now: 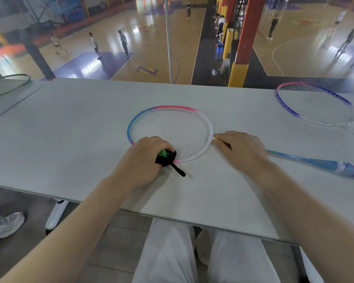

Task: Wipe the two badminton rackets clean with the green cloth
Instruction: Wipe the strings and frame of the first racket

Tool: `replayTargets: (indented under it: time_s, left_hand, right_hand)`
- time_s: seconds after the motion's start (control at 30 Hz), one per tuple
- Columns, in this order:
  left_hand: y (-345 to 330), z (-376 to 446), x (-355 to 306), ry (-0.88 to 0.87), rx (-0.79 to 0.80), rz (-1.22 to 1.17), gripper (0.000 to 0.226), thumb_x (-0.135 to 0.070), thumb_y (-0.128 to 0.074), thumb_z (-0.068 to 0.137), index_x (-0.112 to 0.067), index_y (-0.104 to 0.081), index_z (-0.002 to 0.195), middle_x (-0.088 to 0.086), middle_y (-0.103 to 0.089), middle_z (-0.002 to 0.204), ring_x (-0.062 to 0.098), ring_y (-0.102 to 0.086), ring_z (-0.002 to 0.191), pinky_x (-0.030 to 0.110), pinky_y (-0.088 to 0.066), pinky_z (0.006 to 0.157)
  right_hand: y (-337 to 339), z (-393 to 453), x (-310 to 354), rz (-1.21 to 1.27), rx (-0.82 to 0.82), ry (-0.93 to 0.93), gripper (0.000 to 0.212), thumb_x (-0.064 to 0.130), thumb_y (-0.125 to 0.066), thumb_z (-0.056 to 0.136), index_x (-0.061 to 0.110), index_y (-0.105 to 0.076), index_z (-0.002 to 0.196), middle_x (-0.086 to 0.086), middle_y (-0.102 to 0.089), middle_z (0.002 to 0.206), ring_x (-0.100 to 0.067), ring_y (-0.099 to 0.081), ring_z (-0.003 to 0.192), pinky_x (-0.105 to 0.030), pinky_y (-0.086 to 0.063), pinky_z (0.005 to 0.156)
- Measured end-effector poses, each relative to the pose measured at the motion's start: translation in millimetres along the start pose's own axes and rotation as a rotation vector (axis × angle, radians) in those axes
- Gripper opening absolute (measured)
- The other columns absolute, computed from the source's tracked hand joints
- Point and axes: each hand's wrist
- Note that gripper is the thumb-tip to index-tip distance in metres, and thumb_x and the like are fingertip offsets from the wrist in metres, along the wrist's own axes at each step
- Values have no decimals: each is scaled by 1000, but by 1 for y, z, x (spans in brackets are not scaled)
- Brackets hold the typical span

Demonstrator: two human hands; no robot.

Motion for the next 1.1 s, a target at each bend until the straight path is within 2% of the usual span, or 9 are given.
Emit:
replayTargets:
  time_s: [0.23, 0.33, 0.43, 0.57, 0.73, 0.83, 0.9, 0.97, 1.1]
  left_hand:
    - [-22, 17, -36, -103, 15, -45, 36, -5, -60, 81, -31, -65, 105, -18, -59, 102, 13, -49, 95, 28, -42, 85]
    - [-28, 32, -45, -117, 32, -50, 33, -7, -61, 81, -30, -65, 105, -15, -60, 101, 15, -51, 94, 29, -42, 83]
    - [-32, 49, -47, -100, 26, -43, 33, -7, -63, 82, -30, -65, 106, -11, -60, 99, 16, -52, 93, 29, -43, 81]
    - [-32, 69, -51, -90, 14, -30, 21, -17, -67, 86, -28, -66, 104, -8, -62, 97, 17, -53, 91, 28, -39, 75]
    - [-30, 97, -52, -84, 3, 13, 29, -4, -58, 79, -23, -68, 99, -4, -66, 98, 21, -57, 92, 35, -47, 79]
    - [-36, 118, -54, -86, -2, 80, 34, 2, -55, 78, -20, -66, 101, 1, -63, 101, 25, -54, 95, 41, -48, 82]
    - [-41, 132, -57, -97, -28, 144, 33, 3, -55, 80, -17, -65, 104, 5, -61, 103, 27, -52, 97, 41, -47, 80]
    - [-44, 145, -57, -88, -59, 198, 32, 4, -55, 82, -15, -63, 106, 7, -59, 104, 28, -50, 98, 39, -46, 78]
    - [-41, 156, -48, -33, -101, 228, 25, -2, -56, 87, -14, -62, 109, 6, -58, 105, 27, -49, 100, 34, -41, 76]
  right_hand:
    - [-1, 0, -1, -3, 12, -15, 36, 47, -37, 101, 34, -65, 120, 11, -67, 108, -18, -62, 104, -32, -44, 81]
    - [-1, 0, -1, 4, 26, -18, 36, 47, -37, 101, 34, -66, 118, 11, -66, 102, -18, -62, 100, -34, -46, 80]
    - [-2, 0, -1, 0, 18, -18, 33, 47, -37, 101, 32, -67, 102, 10, -61, 86, -19, -61, 89, -34, -46, 73]
    - [-4, 2, -2, -7, 3, -29, 34, 43, -37, 99, 23, -51, 76, 5, -50, 72, -21, -54, 74, -34, -39, 62]
    - [0, 0, -1, -40, 23, -6, 33, 45, -39, 101, 23, -61, 91, 3, -62, 85, -27, -61, 86, -33, -31, 64]
    - [2, 1, 0, -15, 11, -25, 32, 45, -41, 101, 24, -47, 79, -2, -65, 87, -32, -62, 88, -34, -29, 64]
    - [-1, 1, 0, -2, 5, -5, 32, 44, -41, 102, 22, -54, 82, 0, -65, 89, -30, -63, 89, -33, -31, 65]
    - [-3, 1, -2, -4, -13, 23, 35, 44, -39, 102, 23, -66, 100, 3, -66, 95, -26, -63, 92, -33, -38, 67]
    - [-5, 1, -4, -3, -23, 28, 36, 46, -36, 101, 30, -68, 108, 7, -65, 95, -22, -63, 92, -33, -43, 72]
Point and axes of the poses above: each hand's wrist, its own z-axis towards the middle knuckle, its own y-axis out of the back of the hand, x = y × z
